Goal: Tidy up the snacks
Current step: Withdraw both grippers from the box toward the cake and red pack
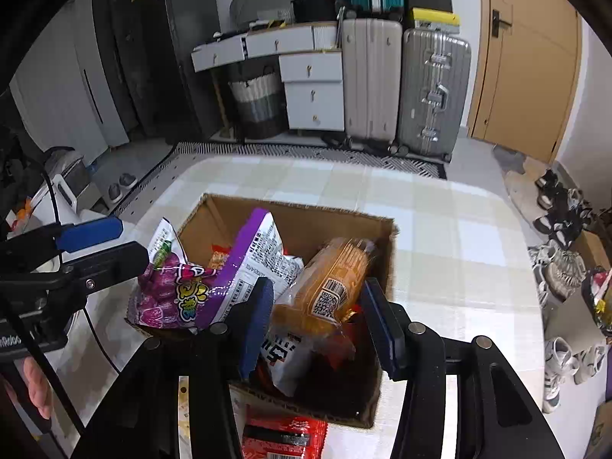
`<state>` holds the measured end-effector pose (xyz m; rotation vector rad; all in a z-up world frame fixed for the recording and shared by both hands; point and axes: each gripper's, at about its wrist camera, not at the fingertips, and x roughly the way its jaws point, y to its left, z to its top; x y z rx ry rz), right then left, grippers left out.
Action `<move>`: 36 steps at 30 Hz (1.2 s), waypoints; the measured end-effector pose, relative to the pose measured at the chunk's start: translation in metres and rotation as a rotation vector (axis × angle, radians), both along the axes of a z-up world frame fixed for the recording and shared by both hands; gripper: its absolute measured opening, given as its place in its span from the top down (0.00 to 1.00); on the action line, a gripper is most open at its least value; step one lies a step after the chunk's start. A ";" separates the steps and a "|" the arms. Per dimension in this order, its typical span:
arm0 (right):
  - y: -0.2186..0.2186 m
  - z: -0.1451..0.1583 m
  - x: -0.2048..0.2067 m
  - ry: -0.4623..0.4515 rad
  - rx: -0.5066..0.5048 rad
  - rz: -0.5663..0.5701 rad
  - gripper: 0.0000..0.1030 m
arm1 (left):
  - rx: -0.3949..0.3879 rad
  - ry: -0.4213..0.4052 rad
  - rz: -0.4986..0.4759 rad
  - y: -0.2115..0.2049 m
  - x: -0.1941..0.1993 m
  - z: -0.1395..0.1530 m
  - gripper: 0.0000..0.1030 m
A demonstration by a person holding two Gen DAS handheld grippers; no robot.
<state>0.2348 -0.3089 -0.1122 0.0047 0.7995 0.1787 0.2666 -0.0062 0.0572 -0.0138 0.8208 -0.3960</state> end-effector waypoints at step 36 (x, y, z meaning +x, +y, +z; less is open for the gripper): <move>0.018 0.110 -0.346 -0.694 0.057 -0.026 0.01 | -0.139 -0.358 0.168 0.061 -0.302 0.089 0.01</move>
